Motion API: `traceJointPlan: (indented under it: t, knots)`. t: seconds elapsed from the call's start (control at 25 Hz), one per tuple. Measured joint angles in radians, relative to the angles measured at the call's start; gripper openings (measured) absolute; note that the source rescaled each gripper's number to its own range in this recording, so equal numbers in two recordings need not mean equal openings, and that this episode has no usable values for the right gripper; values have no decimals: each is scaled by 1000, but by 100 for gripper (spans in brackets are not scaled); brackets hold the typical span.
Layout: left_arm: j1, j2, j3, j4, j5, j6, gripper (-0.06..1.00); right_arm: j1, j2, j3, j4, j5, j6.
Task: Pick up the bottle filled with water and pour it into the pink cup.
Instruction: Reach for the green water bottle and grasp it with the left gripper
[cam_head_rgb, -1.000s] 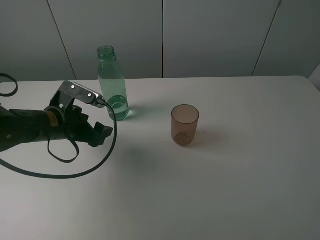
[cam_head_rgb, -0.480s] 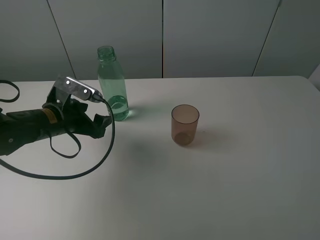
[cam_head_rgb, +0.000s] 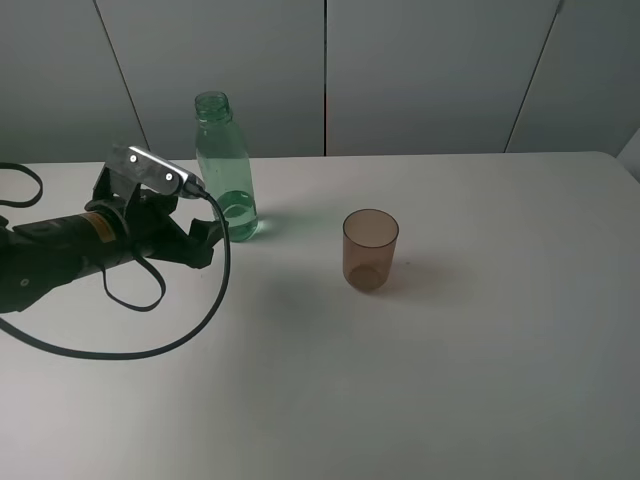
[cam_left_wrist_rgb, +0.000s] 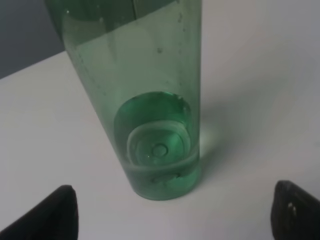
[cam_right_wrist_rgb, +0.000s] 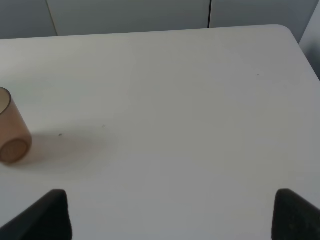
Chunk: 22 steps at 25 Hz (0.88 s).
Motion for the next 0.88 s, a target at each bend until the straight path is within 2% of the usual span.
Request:
traceJointPlan:
  t: [0.24,0.6,0.88]
  knots:
    - [0,4,0,-41,-41,16,95,0,0,0,0,0,0]
    - [0,26,0,-43,-117,16,95,0,0,0,0,0,0]
    - [0,27,-37,-43,-117,16,95,0,0,0,0,0,0]
